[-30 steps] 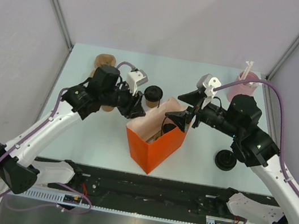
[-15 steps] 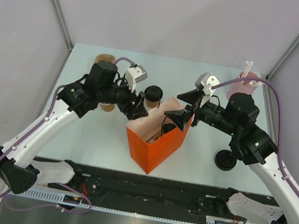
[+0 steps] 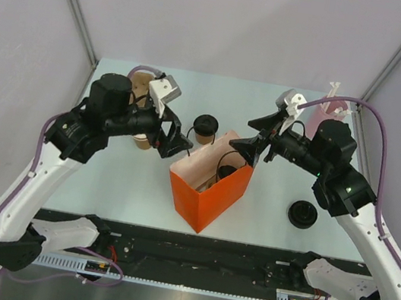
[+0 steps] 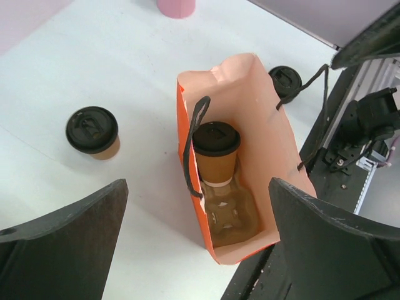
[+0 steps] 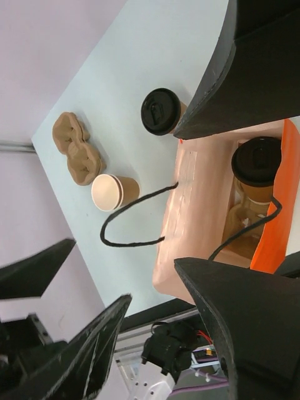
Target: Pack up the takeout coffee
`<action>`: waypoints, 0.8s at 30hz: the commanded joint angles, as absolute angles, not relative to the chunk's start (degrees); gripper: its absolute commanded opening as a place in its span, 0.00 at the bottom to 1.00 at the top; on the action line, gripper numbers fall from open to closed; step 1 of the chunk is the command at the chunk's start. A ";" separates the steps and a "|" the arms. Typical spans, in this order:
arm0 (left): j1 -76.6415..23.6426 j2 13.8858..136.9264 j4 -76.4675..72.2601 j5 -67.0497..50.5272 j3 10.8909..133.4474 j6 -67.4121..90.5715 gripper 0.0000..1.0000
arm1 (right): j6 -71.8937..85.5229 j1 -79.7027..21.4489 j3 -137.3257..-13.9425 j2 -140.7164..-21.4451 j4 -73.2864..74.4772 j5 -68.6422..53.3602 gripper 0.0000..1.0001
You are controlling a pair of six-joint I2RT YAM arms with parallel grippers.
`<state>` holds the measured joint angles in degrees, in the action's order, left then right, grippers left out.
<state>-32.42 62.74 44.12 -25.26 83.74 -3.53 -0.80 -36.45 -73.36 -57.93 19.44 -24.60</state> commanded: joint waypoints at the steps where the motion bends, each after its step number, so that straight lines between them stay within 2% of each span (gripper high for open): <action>1: -30.15 59.16 44.39 -23.03 86.13 -6.94 1.00 | 3.51 -34.11 -75.05 -57.39 14.68 -26.37 0.81; 7: -19.35 60.20 43.95 -25.83 83.76 -4.75 1.00 | 4.13 -31.64 -81.03 -61.77 14.94 -22.95 0.81; 12: -10.65 63.71 43.33 -30.50 79.72 -4.92 1.00 | 2.47 -30.85 -96.39 -72.75 21.26 -14.69 0.81; 16: -7.39 64.78 41.32 -31.46 75.16 -5.80 1.00 | -1.74 -29.62 -110.97 -87.86 30.11 -15.82 0.81; 17: -7.12 64.78 40.96 -31.55 73.67 -6.41 1.00 | -2.63 -29.45 -114.83 -94.85 32.15 -16.52 0.81; 21: -5.89 64.08 40.17 -31.38 70.06 -8.61 0.99 | -8.15 -29.09 -137.03 -111.50 43.92 -20.82 0.81; 24: -4.49 63.46 39.99 -30.94 67.42 -10.63 0.99 | -11.07 -29.18 -145.52 -122.76 51.49 -24.42 0.80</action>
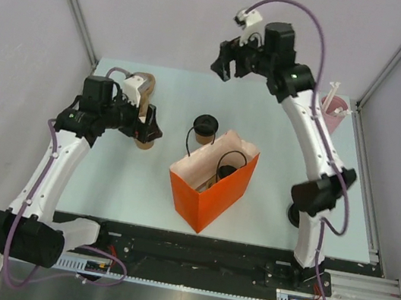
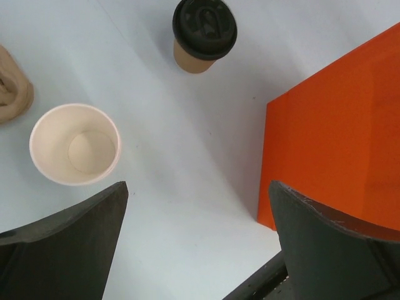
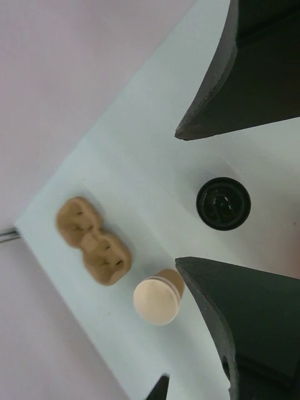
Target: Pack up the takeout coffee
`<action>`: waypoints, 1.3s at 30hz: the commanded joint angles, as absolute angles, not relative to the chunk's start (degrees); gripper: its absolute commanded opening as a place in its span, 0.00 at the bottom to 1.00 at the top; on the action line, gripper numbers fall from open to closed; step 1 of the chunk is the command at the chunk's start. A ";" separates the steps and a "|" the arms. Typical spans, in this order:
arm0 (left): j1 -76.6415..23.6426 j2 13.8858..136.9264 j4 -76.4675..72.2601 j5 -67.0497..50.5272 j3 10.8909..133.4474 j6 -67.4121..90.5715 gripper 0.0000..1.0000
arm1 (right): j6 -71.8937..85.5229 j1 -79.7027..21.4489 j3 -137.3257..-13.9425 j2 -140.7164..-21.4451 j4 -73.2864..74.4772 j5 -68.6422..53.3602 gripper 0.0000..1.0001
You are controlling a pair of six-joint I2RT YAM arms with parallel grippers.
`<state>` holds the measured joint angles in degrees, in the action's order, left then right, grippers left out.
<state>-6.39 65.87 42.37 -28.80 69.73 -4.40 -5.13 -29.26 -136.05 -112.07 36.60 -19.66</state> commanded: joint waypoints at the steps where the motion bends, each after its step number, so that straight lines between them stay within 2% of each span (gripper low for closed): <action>1: -3.87 63.20 39.73 -30.85 66.02 -11.07 0.99 | -12.64 -29.09 -147.98 -124.26 52.63 -25.39 0.80; 6: -1.23 63.81 39.11 -30.85 62.58 -14.06 0.98 | -19.67 -29.53 -144.32 -127.44 51.50 -30.58 0.78; 13: 1.67 65.74 37.88 -33.04 61.17 -14.50 0.96 | -29.96 -30.76 -146.52 -132.54 59.32 -35.16 0.76; 20: 2.20 66.97 37.70 -33.84 61.17 -14.68 0.96 | -36.03 -33.13 -141.33 -133.07 65.12 -32.00 0.72; 26: 2.20 67.85 37.35 -34.72 60.56 -15.03 0.96 | -37.70 -34.72 -142.03 -134.91 64.43 -30.76 0.72; 35: 2.20 68.99 37.44 -36.65 60.47 -15.03 0.96 | -40.08 -35.60 -140.10 -135.88 65.57 -26.55 0.67; 39: 2.28 69.17 37.35 -37.79 60.47 -15.21 0.96 | -40.17 -35.86 -139.92 -135.70 64.60 -26.63 0.62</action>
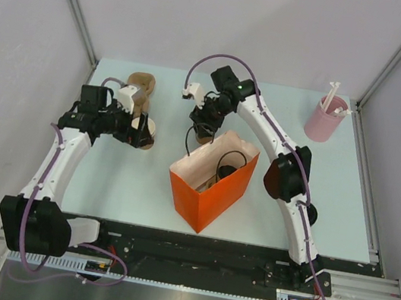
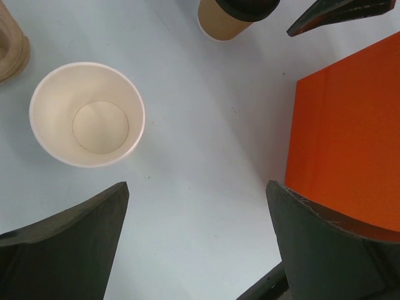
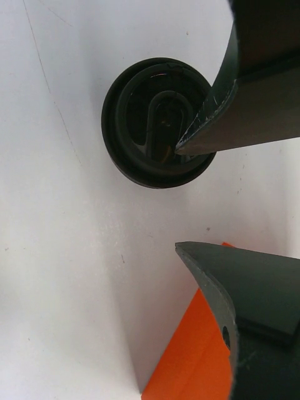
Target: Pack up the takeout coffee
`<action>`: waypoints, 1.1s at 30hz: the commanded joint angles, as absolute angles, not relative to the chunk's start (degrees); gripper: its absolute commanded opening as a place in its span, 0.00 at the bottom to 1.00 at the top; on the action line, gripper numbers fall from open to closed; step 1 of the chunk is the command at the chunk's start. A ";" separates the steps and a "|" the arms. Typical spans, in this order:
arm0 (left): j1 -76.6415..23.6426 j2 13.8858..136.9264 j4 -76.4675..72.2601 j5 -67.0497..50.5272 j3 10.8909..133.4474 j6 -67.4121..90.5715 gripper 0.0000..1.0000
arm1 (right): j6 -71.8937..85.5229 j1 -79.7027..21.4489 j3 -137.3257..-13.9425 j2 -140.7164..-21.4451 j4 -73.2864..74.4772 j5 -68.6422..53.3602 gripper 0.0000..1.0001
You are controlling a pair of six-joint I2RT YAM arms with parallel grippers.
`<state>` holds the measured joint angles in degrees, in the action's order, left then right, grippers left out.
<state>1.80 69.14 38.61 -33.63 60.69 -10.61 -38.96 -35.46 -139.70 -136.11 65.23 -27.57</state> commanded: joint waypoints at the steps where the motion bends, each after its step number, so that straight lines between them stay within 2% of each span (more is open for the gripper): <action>1: 2.20 69.17 37.44 -37.88 60.64 -15.21 0.96 | -40.43 -36.03 -139.92 -136.23 64.51 -26.46 0.62; 13: 2.28 69.52 37.35 -41.65 60.38 -15.73 0.96 | -42.18 -37.53 -138.96 -138.08 63.11 -25.05 0.62; 18: 2.20 69.52 37.44 -41.83 60.47 -15.82 0.96 | -42.10 -37.09 -138.78 -138.43 63.11 -24.70 0.54; 23: 2.20 69.70 37.53 -43.15 60.47 -15.82 0.97 | -41.92 -36.83 -137.90 -137.46 62.40 -23.12 0.53; 27: 2.28 69.79 37.70 -43.68 60.56 -15.73 0.97 | -41.40 -36.65 -137.20 -136.94 61.61 -22.24 0.38; 33: 2.28 69.96 37.79 -43.86 60.82 -15.73 0.97 | -40.87 -36.74 -136.32 -136.67 61.35 -21.88 0.26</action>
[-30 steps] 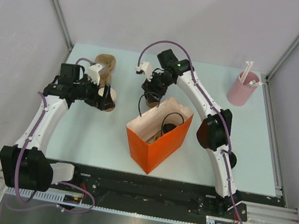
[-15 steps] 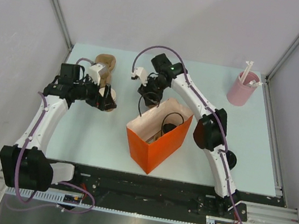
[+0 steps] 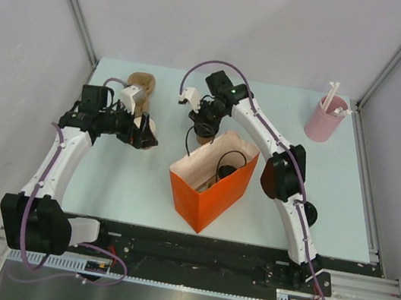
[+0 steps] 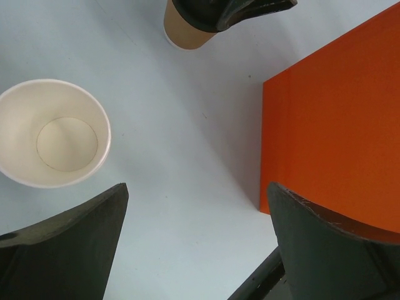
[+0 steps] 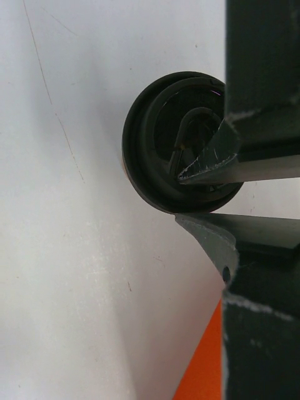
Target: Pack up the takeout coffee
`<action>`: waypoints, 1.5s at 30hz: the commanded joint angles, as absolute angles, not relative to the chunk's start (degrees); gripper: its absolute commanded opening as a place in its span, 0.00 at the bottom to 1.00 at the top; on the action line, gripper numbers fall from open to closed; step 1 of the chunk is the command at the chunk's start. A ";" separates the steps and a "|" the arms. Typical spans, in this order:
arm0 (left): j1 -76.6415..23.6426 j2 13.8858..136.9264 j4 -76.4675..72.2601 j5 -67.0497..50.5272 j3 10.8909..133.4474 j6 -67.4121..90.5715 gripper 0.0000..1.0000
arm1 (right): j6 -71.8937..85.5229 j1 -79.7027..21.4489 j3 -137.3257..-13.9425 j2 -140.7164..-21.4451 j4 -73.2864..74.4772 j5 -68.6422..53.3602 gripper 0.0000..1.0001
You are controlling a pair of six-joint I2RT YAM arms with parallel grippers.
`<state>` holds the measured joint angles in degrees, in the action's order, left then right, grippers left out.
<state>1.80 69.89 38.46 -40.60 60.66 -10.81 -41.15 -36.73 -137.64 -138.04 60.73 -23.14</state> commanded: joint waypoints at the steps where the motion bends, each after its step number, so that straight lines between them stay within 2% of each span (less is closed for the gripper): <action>1: 2.29 70.05 37.97 -43.68 60.82 -15.73 0.97 | -40.78 -36.74 -136.32 -136.58 61.43 -21.88 0.24; 7: 2.20 70.05 38.14 -42.10 60.65 -15.82 0.94 | -38.94 -36.56 -136.32 -135.09 60.91 -22.06 0.05; 11: 2.20 69.87 38.41 -42.10 60.91 -15.56 0.94 | -37.44 -35.95 -135.35 -133.25 59.24 -23.46 0.00; 23: 2.20 67.06 39.64 -39.99 61.70 -14.86 0.95 | -23.21 -32.08 -135.62 -125.17 50.89 -26.11 0.00; 37: 0.53 60.82 43.86 -37.27 65.83 -14.68 0.91 | -10.55 -31.55 -136.41 -107.85 49.48 -14.86 0.00; 40: -3.42 59.15 45.00 -36.39 66.71 -15.20 0.91 | -7.92 -31.81 -136.41 -103.38 51.41 -13.54 0.00; 45: -8.34 57.39 45.61 -37.44 69.60 -14.85 0.91 | -4.84 -36.20 -136.23 -96.52 56.93 -4.50 0.00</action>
